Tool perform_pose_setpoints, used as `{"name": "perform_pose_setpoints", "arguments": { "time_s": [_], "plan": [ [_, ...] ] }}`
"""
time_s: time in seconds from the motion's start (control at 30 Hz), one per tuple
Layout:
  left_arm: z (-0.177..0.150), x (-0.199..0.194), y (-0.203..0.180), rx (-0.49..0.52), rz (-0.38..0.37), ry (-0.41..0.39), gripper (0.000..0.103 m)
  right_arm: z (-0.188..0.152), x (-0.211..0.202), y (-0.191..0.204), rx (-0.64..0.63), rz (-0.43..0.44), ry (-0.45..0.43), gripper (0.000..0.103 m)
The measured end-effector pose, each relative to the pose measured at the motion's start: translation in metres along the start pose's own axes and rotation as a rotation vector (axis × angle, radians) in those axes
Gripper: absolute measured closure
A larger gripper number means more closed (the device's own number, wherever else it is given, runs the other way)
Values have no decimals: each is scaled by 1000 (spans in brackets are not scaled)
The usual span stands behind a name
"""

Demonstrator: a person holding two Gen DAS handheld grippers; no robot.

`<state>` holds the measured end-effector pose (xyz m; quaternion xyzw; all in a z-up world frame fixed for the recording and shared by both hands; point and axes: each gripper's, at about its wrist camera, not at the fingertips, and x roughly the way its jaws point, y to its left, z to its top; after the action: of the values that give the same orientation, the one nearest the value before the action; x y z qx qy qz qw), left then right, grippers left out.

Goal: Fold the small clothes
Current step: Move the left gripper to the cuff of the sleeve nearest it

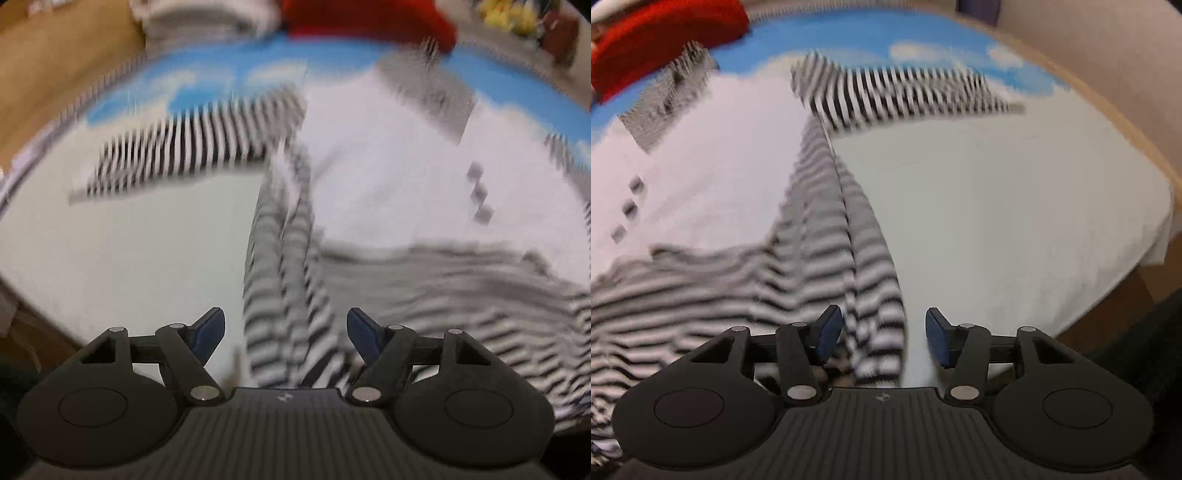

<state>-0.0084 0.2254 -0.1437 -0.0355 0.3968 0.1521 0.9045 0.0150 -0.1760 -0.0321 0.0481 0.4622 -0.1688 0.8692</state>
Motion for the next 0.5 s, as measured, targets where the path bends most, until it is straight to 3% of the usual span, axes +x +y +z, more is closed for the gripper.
{"name": "perform_pose_setpoints", "arguments": {
  "time_s": [0.13, 0.3, 0.33, 0.43, 0.5],
  "plan": [
    [-14, -2, 32, -13, -60, -140, 25, 13, -40, 5, -25, 66, -215, 48],
    [-23, -5, 105, -74, -152, -297, 25, 41, -84, 3, -58, 212, -390, 44],
    [-19, -35, 110, -79, -160, -307, 25, 49, -93, 2, -66, 236, -415, 43],
    [5, -21, 177, -89, -193, -351, 25, 82, -112, 0, -101, 323, -469, 38],
    [29, -65, 196, -70, -201, -349, 25, 106, -118, 1, -132, 353, -494, 38]
  ]
}}
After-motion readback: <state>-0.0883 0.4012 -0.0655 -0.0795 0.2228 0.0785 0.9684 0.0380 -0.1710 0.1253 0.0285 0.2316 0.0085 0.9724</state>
